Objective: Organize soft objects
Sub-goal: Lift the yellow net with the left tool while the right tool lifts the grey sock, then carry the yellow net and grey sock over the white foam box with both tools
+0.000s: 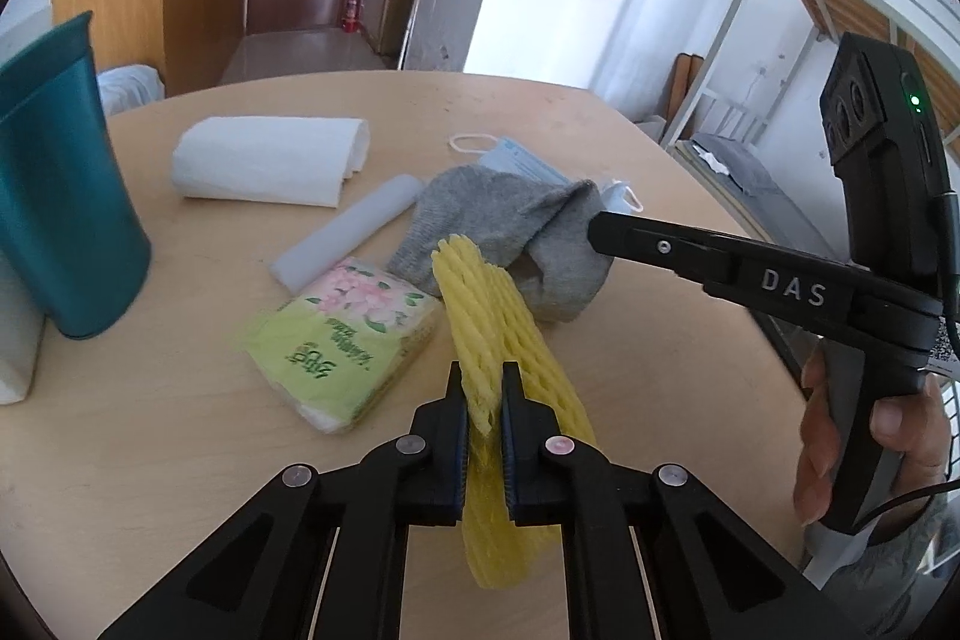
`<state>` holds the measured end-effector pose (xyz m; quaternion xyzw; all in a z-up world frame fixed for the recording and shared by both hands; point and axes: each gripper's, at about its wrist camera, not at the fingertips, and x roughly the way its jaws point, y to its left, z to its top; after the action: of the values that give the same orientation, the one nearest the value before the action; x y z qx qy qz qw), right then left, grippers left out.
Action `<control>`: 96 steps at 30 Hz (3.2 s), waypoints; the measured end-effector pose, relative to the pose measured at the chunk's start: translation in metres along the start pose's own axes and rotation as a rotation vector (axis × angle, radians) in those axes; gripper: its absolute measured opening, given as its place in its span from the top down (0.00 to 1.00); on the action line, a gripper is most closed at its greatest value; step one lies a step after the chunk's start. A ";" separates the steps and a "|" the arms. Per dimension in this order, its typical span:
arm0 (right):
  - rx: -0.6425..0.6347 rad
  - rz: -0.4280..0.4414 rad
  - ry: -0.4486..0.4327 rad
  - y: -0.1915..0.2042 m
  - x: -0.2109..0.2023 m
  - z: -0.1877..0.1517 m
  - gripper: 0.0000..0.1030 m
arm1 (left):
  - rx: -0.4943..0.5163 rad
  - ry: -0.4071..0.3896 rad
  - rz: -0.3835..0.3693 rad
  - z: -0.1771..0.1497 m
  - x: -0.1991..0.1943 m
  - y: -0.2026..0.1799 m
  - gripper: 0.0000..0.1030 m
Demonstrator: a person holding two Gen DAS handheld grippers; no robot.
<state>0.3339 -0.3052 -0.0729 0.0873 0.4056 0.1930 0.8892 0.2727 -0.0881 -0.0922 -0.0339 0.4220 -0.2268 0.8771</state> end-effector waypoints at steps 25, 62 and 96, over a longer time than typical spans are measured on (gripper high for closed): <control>-0.042 0.008 0.065 0.023 0.034 0.005 0.80 | -0.005 -0.015 0.003 -0.001 -0.006 0.006 0.91; -0.049 -0.002 -0.119 0.048 -0.049 -0.019 0.92 | 0.020 -0.144 0.028 -0.022 -0.078 -0.006 0.91; -0.157 0.043 -0.289 0.147 -0.167 -0.163 0.92 | 0.062 -0.358 0.117 -0.157 -0.236 -0.038 0.91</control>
<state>0.0706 -0.2407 -0.0188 0.0533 0.2552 0.2285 0.9380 0.0126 -0.0005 -0.0124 -0.0222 0.2535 -0.1787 0.9504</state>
